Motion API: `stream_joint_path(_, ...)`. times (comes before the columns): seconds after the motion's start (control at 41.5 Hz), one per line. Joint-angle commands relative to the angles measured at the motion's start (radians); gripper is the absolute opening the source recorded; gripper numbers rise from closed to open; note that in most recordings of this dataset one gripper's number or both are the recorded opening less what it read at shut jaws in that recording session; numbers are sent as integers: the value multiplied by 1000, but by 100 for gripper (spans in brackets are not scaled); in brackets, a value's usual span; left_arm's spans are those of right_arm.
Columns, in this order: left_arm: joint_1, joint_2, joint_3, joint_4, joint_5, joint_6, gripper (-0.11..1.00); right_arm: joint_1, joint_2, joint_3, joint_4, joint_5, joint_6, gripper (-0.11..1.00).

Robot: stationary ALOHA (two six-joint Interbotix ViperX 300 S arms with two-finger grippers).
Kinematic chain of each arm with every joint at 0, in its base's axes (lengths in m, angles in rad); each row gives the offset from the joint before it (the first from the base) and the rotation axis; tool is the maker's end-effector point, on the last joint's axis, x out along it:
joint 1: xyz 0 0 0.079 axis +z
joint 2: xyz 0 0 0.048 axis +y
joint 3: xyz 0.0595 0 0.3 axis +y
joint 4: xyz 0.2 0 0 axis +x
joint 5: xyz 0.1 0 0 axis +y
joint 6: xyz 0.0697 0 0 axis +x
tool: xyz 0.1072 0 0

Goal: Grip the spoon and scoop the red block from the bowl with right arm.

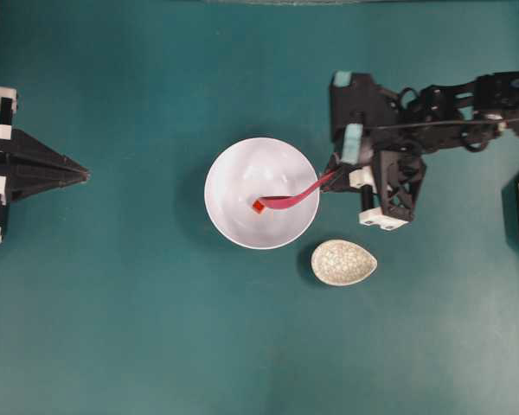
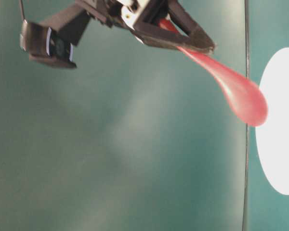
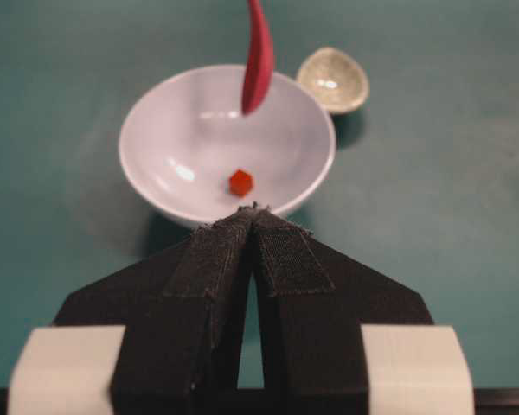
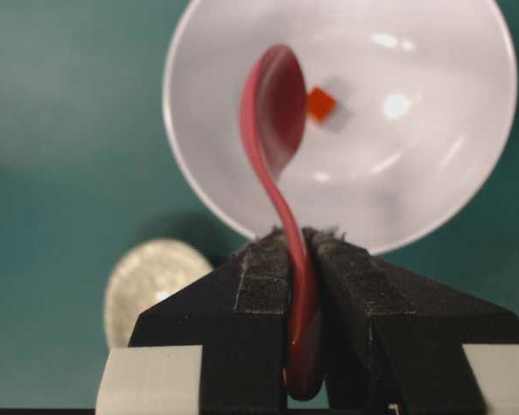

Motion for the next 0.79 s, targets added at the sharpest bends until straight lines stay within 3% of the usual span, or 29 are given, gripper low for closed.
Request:
stream_joint_path(0.0, -2, -2, -21, 3, -6, 0, 0, 0, 15, -57, -28, 31, 3, 15)
stream_joint_path(0.337, -2, -8, -23, 3, -6, -2, 0, 0, 94, -133, -130, 123, 5, 15)
stream_joint_path(0.53, 0, -9, -23, 2, -6, -5, 0, 12, 72, -137, -132, 149, 6, 15)
stream_joint_path(0.771, -2, -8, -23, 3, -6, -6, 0, 75, -49, -120, -130, 202, 8, 15)
